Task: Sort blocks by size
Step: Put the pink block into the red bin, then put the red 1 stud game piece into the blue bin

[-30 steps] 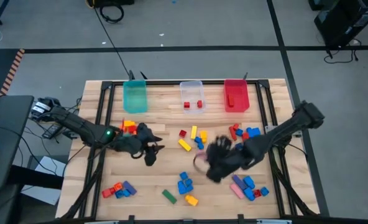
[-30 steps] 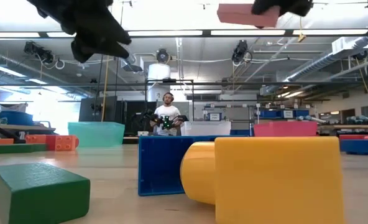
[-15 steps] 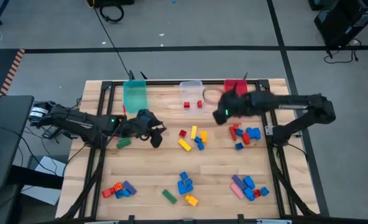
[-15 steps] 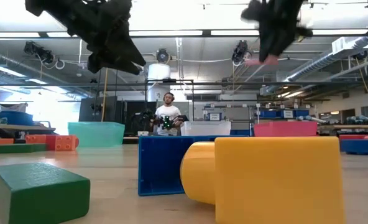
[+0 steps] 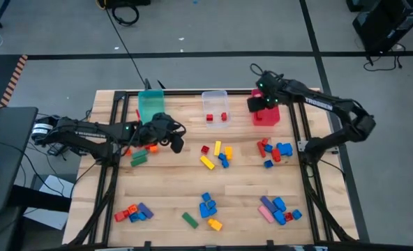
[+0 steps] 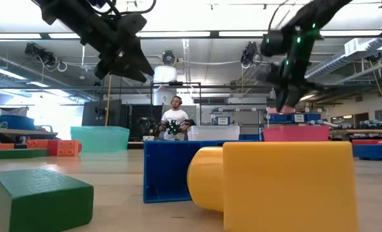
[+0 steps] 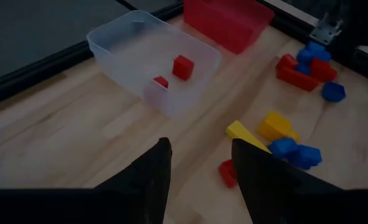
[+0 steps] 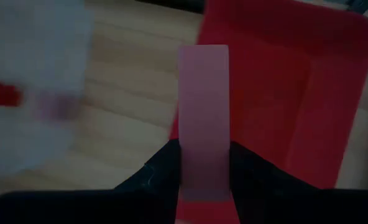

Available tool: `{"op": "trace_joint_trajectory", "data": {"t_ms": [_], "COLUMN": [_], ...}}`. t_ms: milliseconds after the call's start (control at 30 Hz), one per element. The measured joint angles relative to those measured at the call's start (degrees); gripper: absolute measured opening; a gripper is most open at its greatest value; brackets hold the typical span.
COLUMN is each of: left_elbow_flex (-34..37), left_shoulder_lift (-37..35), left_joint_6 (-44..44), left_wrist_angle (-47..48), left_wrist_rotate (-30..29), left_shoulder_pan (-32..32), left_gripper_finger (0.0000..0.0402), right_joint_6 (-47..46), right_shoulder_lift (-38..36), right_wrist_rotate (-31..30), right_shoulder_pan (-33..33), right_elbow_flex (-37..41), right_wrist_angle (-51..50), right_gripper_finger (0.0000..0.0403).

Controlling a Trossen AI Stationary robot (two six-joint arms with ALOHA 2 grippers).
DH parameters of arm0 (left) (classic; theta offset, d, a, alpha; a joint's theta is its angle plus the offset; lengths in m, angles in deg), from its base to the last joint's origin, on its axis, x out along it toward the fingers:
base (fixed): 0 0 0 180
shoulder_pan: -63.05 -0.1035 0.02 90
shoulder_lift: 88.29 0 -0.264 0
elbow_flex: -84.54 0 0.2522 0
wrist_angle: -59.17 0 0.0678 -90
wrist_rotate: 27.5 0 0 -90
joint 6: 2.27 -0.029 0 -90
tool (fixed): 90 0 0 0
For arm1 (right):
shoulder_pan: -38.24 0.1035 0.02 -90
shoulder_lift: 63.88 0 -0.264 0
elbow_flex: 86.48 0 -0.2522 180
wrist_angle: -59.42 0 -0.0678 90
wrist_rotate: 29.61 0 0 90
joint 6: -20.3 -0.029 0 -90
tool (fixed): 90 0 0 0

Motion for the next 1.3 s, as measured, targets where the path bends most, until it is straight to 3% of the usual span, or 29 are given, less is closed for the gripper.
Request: {"op": "trace_joint_trajectory", "data": {"t_ms": [233, 433, 533, 700, 1033, 1300], "left_elbow_flex": [0.0, 0.0, 0.0, 0.0, 0.0, -0.02], "left_shoulder_lift": [0.0, 0.0, -0.01, -0.02, -0.02, -1.7], "left_joint_6": [0.0, 0.0, -0.97, -5.81, -5.99, -4.22], "left_wrist_angle": [0.0, -0.51, -1.51, -2.66, -2.36, 0.44], "left_wrist_rotate": [-0.3, -0.35, -0.9, -1.01, -1.01, 1.89], "left_shoulder_pan": [-1.37, -2.08, -2.09, -2.08, -2.08, -0.34], "left_gripper_finger": [0.0177, 0.0177, 0.0177, 0.0177, 0.0177, 0.0177], "right_joint_6": [2.61, 3.42, 3.5, 3.5, 0.1, -8.73], "right_shoulder_lift": [8.51, 11.1, 10.75, 7.67, -3.29, -12.26], "right_wrist_rotate": [3.04, 3.44, 3.44, 3.42, 3.85, 4.96], "right_shoulder_pan": [-4.84, -4.95, -4.96, -4.98, -3.4, 7.22], "right_elbow_flex": [0.13, 0.13, 0.13, 0.11, 0.09, 0.09], "right_wrist_angle": [0.23, 0.3, 0.33, 0.71, -3.23, -7.55], "right_gripper_finger": [0.0122, 0.0189, 0.0204, 0.0201, 0.0184, 0.0153]}}
